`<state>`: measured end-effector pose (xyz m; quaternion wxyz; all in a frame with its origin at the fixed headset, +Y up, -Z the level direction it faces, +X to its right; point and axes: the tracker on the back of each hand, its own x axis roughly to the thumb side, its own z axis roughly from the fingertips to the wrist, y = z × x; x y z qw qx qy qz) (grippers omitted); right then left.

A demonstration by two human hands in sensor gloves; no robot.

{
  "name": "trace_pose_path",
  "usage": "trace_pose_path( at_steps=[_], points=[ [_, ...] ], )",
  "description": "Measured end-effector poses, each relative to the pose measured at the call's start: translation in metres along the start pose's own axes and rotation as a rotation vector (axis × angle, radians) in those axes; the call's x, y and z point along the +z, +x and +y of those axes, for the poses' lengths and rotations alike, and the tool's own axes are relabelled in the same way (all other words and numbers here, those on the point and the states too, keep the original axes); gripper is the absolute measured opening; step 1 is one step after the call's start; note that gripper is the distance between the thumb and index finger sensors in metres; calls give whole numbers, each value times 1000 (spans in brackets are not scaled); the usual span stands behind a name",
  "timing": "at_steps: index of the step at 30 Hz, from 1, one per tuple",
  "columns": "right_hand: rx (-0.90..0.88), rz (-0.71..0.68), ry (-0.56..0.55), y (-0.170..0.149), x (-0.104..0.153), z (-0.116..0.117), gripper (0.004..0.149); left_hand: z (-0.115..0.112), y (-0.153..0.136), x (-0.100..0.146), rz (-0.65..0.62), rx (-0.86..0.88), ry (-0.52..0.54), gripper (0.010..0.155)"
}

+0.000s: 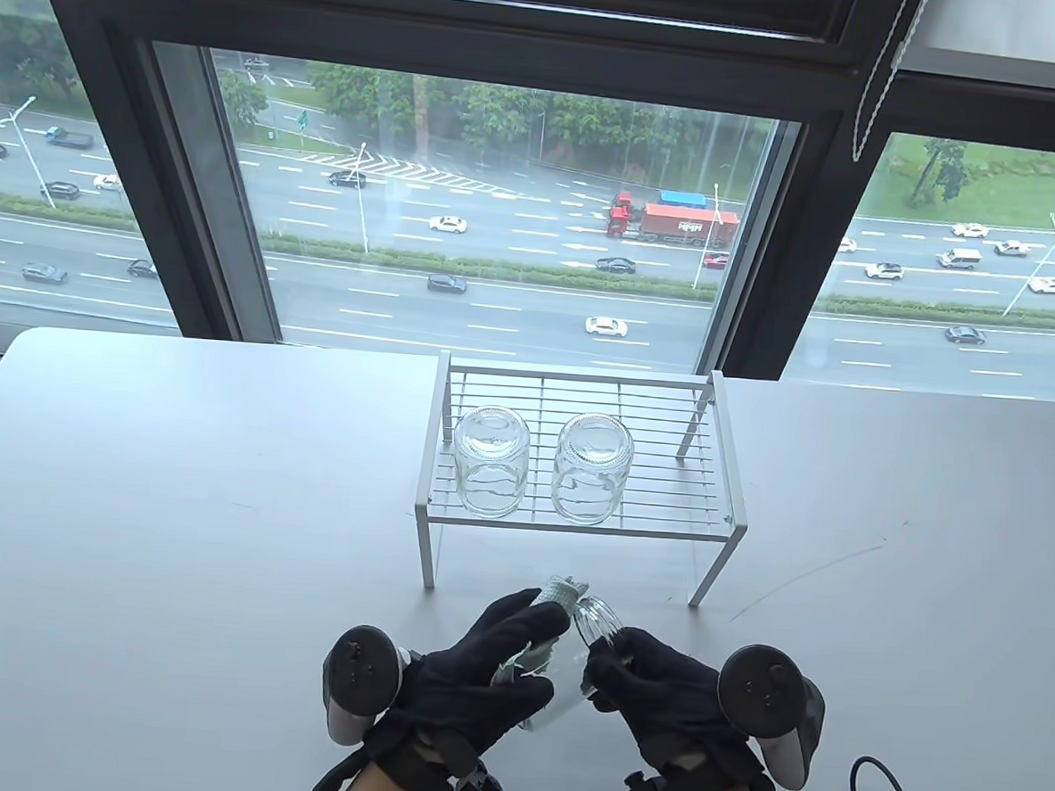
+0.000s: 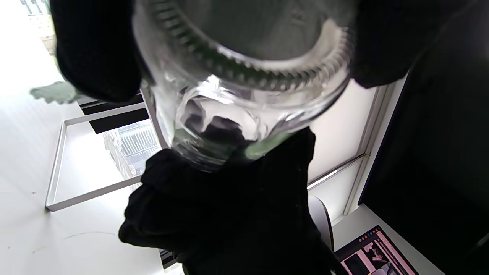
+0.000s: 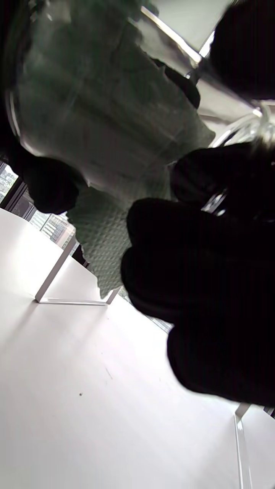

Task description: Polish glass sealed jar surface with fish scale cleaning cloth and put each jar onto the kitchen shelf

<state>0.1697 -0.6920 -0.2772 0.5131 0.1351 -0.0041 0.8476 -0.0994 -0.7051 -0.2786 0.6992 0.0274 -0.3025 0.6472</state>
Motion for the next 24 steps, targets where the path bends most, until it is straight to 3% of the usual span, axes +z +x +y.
trace_pose_path(
  at_steps=[1,2,4,5,6,9,11,16,20,22,24],
  points=[
    [-49,-46,31,1,-1,0,64,1,-2,0,8,69,20,67],
    [-193,-117,126,2,-4,1,72,2,-7,0,28,248,55,67],
    [-395,-168,208,6,-7,3,69,-1,-11,1,71,549,48,68],
    [-391,-178,209,6,-7,3,67,-2,-12,1,76,587,33,67],
    [-269,-205,158,9,-6,1,65,-5,-12,1,78,618,-11,67],
    [102,-320,45,12,-3,-7,55,-4,-12,1,95,499,-8,67],
    [157,-300,-5,9,-4,-9,50,-2,-10,1,82,394,-8,67],
    [-111,-34,-25,-15,-7,1,52,-2,11,2,-50,-1,44,70],
    [-329,214,46,-27,-5,8,55,-16,31,2,-215,-400,-8,88],
    [-402,292,121,-28,-2,10,56,-22,38,4,-246,-603,-23,96],
    [-389,296,142,-27,-1,11,56,-21,39,7,-237,-663,54,97]
  ],
)
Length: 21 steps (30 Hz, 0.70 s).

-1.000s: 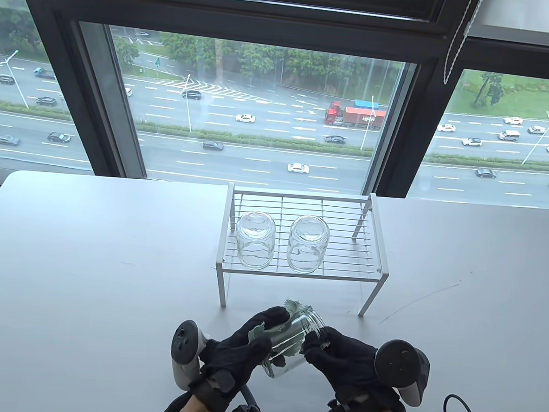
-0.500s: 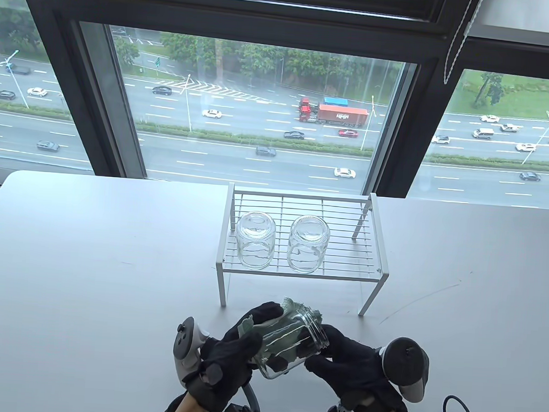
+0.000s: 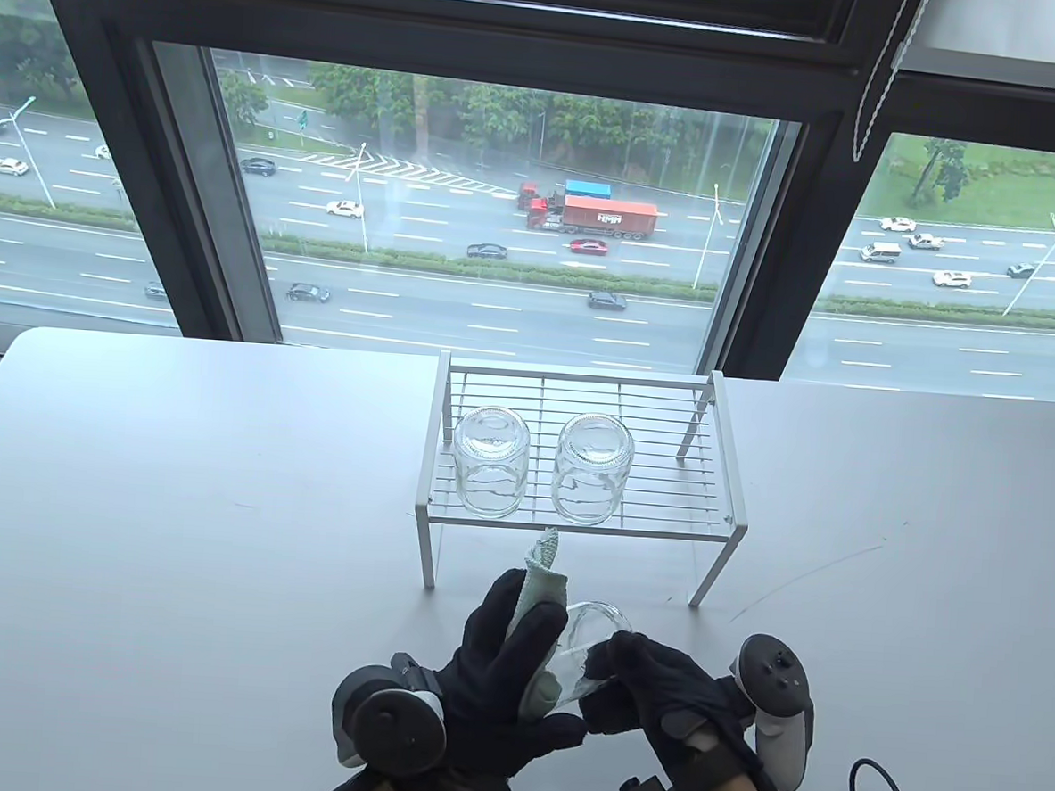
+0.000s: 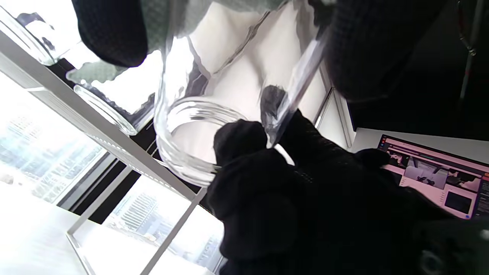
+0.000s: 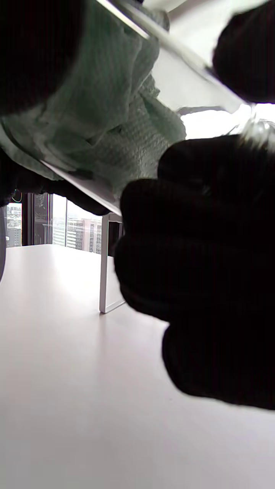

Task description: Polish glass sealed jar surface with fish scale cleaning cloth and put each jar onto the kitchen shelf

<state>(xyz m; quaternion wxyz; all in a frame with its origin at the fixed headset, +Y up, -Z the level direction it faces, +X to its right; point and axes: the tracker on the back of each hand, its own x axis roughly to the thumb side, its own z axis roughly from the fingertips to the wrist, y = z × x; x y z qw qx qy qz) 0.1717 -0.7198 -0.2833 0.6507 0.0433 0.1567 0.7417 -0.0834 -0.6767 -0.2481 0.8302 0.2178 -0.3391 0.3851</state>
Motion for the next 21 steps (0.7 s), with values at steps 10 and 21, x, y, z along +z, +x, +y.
trace_pose_path(
  at_steps=[10,21],
  points=[
    [743,-436,-271,44,21,-7,77,4,-21,3,182,293,90,90],
    [1536,-899,-439,50,45,61,106,-23,-30,10,360,649,10,91]
  ],
)
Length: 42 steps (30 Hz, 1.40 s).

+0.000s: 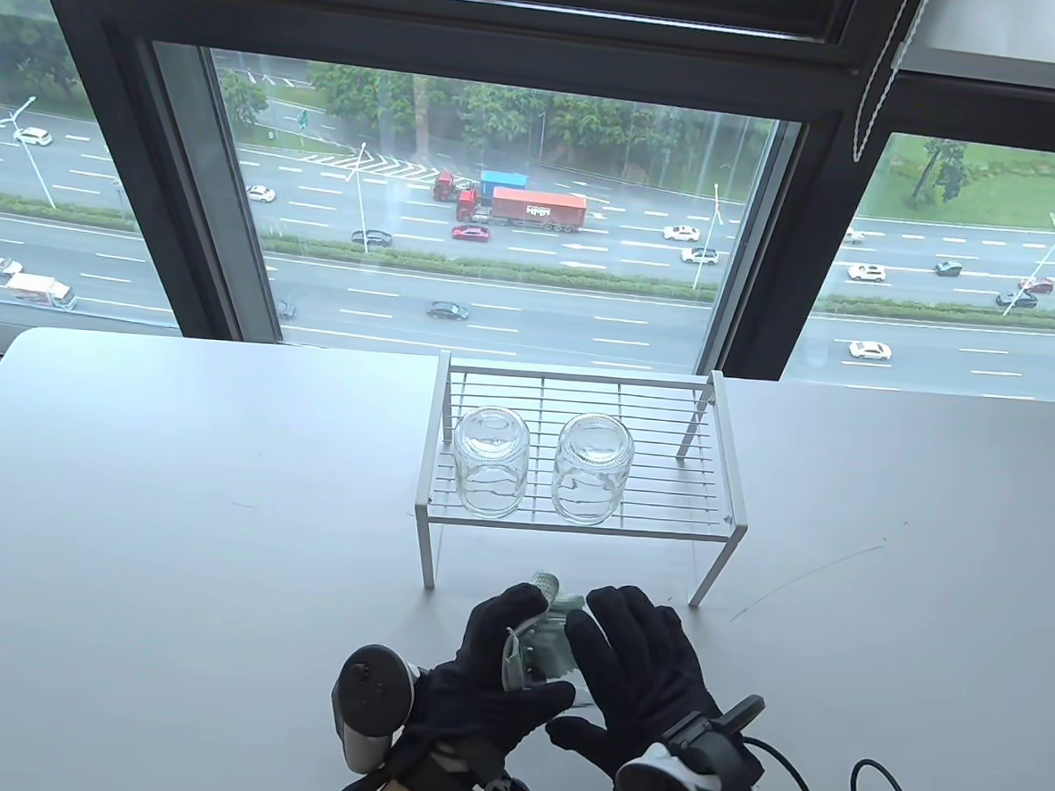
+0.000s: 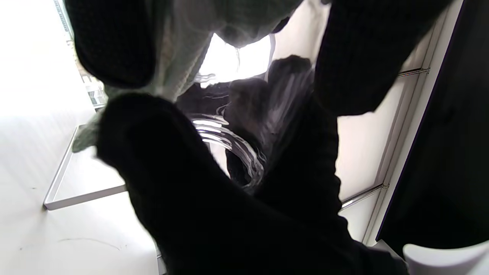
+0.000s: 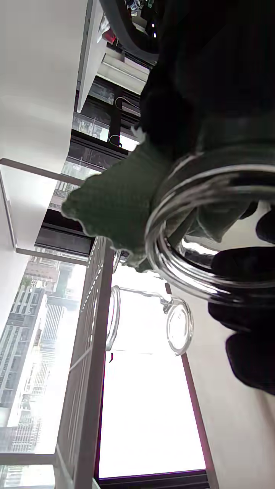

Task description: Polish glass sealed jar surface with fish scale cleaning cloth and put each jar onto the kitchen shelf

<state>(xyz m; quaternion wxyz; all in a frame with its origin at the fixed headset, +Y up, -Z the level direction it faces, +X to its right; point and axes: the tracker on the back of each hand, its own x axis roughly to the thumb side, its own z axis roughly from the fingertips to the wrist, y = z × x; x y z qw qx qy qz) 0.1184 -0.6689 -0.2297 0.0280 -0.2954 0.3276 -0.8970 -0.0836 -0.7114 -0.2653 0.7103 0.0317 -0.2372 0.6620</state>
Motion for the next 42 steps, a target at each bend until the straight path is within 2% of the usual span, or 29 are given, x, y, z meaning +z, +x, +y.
trace_pose_path(
  at_steps=[3,6,9,16,18,22,25,28,30,33,37,39,42],
  points=[
    [-82,17,1,-3,1,1,105,0,3,-2,-59,-70,-28,89],
    [-172,54,3,-6,1,0,109,0,10,-1,-135,-128,4,79],
    [-353,138,51,-11,0,2,109,0,17,1,-247,-225,58,68],
    [-882,347,251,-31,2,26,112,4,24,-2,-342,-331,-10,64],
    [-1099,411,322,-38,4,36,112,3,28,-1,-369,-348,-7,62],
    [-1432,492,394,-44,9,49,108,3,31,0,-399,-318,24,64],
    [-1587,552,398,-44,12,55,102,4,31,0,-387,-298,24,68],
    [-1672,546,424,-43,14,60,99,4,30,-2,-361,-299,8,72],
    [-1746,529,437,-41,14,64,99,6,28,-3,-301,-269,0,75],
    [-1817,497,453,-39,14,66,98,7,25,-3,-232,-154,-17,75],
    [-1872,442,476,-38,13,71,98,9,20,-5,-209,-133,-40,74],
    [-1859,402,492,-39,12,70,100,9,20,-6,-201,-103,-64,73],
    [-1750,326,513,-41,9,66,104,12,20,-7,-201,-105,-81,74]
  ],
)
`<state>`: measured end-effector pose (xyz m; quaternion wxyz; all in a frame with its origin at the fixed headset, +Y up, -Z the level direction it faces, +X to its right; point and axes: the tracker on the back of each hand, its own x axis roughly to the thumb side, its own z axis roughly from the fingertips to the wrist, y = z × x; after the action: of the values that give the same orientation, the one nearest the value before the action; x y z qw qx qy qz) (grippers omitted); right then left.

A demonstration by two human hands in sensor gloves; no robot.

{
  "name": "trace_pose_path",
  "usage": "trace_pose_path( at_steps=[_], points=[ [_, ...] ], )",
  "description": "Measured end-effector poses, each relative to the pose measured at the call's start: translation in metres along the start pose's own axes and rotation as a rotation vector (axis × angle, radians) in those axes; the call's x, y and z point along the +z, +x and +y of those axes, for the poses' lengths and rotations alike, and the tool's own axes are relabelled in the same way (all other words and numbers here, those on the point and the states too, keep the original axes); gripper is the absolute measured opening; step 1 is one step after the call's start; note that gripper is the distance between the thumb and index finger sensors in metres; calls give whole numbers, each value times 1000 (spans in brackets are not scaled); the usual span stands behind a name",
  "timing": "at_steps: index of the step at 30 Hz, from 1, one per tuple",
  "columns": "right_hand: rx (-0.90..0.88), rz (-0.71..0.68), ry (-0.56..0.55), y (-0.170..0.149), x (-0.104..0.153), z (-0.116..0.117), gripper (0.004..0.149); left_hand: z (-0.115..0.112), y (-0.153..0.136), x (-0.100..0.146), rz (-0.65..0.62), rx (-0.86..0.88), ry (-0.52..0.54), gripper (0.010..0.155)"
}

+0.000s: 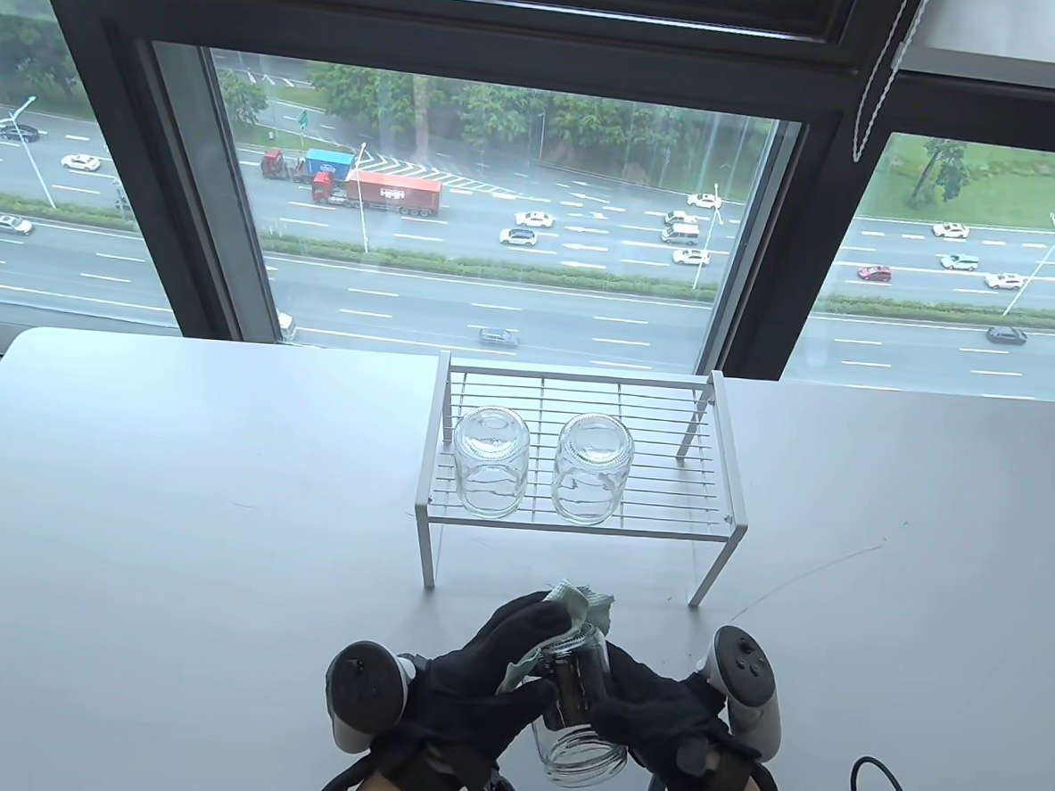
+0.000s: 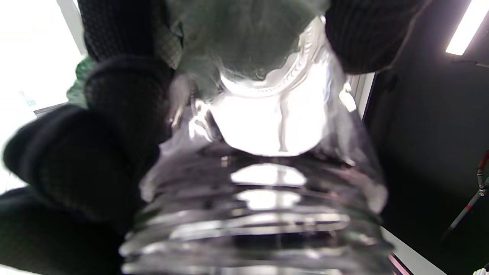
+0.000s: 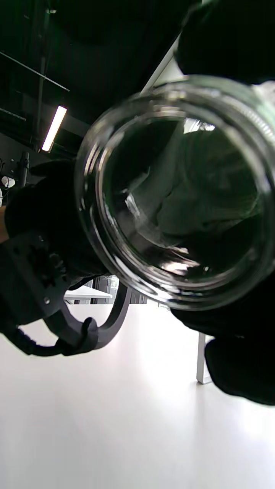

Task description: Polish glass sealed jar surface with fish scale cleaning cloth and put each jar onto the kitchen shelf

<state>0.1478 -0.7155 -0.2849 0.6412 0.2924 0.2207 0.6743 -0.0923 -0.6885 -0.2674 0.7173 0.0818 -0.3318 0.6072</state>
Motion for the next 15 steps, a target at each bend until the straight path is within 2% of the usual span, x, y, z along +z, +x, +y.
trace_pose_path(
  at_steps=[4,6,9,11,15],
  points=[
    [163,-18,-36,7,1,0,108,3,1,1,-5,-41,32,78],
    [224,-29,-96,10,3,-1,108,4,1,1,-6,-74,43,78],
    [300,-31,-183,11,6,-4,109,5,1,-1,34,-110,4,79],
    [359,-34,-211,14,8,-6,109,9,0,-1,54,-117,5,74],
    [441,-65,-313,22,13,-10,110,24,-7,0,110,-108,51,53]
  ],
)
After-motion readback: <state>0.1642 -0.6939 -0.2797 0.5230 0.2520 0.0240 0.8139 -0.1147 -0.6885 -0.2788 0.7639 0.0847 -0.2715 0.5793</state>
